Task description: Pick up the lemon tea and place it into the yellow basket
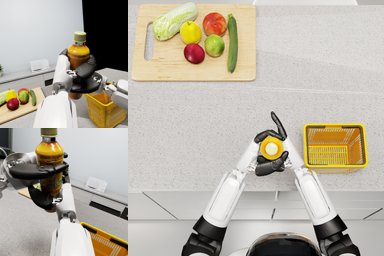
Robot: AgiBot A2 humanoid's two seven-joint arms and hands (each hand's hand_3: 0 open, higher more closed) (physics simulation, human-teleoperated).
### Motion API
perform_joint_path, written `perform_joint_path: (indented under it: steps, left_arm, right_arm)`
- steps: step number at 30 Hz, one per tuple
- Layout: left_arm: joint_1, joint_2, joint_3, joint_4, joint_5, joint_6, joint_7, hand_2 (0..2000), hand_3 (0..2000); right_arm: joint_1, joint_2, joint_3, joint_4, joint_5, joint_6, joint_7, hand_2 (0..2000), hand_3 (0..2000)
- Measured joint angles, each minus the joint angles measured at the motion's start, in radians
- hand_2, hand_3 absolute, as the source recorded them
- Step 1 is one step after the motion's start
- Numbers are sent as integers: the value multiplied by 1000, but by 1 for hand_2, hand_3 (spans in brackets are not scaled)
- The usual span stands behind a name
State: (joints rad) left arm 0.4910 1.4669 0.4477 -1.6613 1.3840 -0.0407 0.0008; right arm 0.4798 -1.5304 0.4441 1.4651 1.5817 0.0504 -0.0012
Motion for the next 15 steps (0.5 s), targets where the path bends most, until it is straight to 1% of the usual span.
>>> perform_joint_path:
  steps: [1,2,3,4,5,6,7,8,11,12,13,14,15]
  left_arm:
    - [0,-6,6,-4,1,4,1,2000,2000]
    - [-1,-17,2,-6,2,-1,-1,2000,2000]
    - [-1,-25,6,-7,2,0,-1,2000,2000]
    - [1,-31,10,-7,2,-4,-1,2000,2000]
    - [2,-36,14,-6,2,-11,-3,2000,2000]
    - [3,-42,17,-3,1,-21,-8,639,1673]
    - [5,-44,22,4,0,-8,-9,0,1347]
    - [6,-48,25,10,-1,7,-8,0,1020]
    - [8,-63,32,14,-2,9,-8,0,40]
    - [8,-69,35,10,-2,14,-8,0,0]
    - [5,-75,38,2,-2,20,-7,0,0]
    - [-4,-81,39,-10,-3,26,-6,0,0]
    - [-16,-87,26,-25,-3,30,-4,0,0]
  right_arm:
    - [3,3,-4,-3,1,26,0,1361,327]
    - [7,13,-22,-4,2,168,2,2000,653]
    - [10,21,-23,-5,3,200,-1,2000,980]
    - [12,26,-18,-4,3,192,-3,2000,1307]
    - [14,33,-15,-2,4,198,-4,2000,1633]
    - [17,40,-11,-2,5,218,-5,2000,1960]
    - [21,44,-4,-4,5,224,-2,2000,2000]
    - [23,47,6,-4,5,212,-3,2000,2000]
    - [28,57,24,-3,5,198,-3,2000,2000]
    - [30,58,28,-1,4,196,-7,2000,2000]
    - [32,59,26,4,4,207,-8,2000,2000]
    - [34,53,18,16,4,199,-8,2000,2000]
    - [36,47,-7,33,4,166,-4,2000,2000]
